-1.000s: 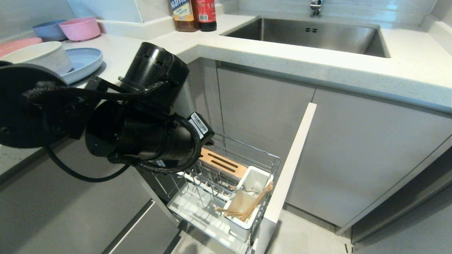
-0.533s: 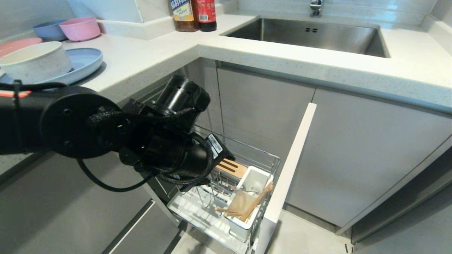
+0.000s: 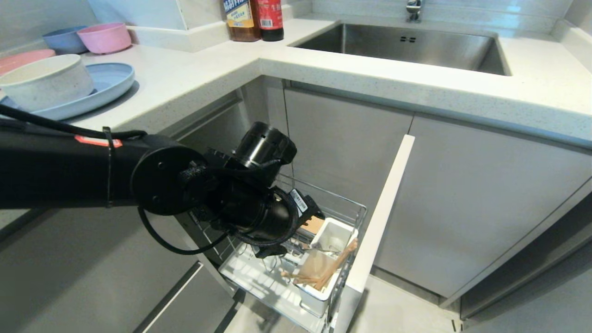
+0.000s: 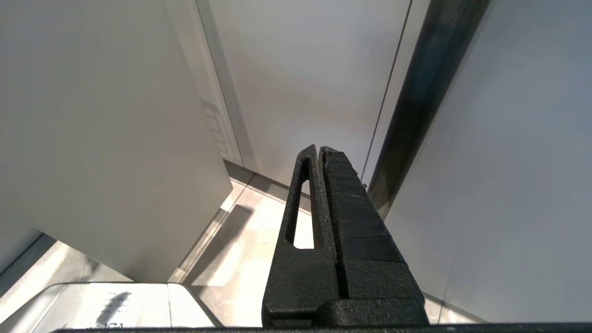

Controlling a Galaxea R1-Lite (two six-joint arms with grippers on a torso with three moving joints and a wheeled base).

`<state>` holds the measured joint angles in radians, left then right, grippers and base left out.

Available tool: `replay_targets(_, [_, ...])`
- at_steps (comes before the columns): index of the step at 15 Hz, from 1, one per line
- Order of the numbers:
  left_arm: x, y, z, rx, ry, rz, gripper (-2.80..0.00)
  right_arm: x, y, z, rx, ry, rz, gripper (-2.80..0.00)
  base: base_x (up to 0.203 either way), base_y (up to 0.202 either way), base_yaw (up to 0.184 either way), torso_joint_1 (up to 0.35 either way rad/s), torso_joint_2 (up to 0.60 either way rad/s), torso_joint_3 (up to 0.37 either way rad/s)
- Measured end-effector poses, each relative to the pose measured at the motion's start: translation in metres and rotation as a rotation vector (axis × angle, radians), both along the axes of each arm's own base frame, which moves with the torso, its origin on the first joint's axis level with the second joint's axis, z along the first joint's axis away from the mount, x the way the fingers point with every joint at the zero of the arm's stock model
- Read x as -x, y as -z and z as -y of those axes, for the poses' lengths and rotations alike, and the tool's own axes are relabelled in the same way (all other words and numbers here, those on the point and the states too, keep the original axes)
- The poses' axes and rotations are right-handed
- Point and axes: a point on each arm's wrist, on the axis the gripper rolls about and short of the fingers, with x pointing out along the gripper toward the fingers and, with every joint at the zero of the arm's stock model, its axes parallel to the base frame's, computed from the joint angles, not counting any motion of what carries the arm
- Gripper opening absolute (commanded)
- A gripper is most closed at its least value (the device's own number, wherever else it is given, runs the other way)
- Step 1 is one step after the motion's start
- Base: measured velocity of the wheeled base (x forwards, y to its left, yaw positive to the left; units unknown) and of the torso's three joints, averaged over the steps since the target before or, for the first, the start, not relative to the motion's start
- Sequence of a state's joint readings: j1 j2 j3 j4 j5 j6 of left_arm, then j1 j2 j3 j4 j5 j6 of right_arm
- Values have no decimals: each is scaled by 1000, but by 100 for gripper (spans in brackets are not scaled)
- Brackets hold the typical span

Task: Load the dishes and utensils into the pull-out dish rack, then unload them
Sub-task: Take the fork out of the cupboard

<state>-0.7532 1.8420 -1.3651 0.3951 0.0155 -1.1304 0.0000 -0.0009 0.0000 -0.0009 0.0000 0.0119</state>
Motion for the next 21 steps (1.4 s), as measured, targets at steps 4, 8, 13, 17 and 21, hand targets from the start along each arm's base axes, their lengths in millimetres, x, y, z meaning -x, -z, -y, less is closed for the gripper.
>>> replay_targets(4, [-11, 13, 5, 8, 0, -16, 0, 0, 0, 0, 0, 0, 0, -280, 0, 0, 0, 0, 0, 0])
replay_targets(8, [-23, 24, 11, 14, -8, -6, 0, 0, 0, 0, 0, 0, 0, -280, 0, 0, 0, 0, 0, 0])
replay_targets(13, [-24, 24, 15, 38, 20, -31, 0, 0, 0, 0, 0, 0, 0, -280, 0, 0, 0, 0, 0, 0])
replay_targets(17, [-24, 25, 16, 46, 32, -43, 0, 0, 0, 0, 0, 0, 0, -280, 0, 0, 0, 0, 0, 0])
replay_targets(21, [-21, 29, 21, 41, 45, -50, 0, 0, 0, 0, 0, 0, 0, -280, 0, 0, 0, 0, 0, 0])
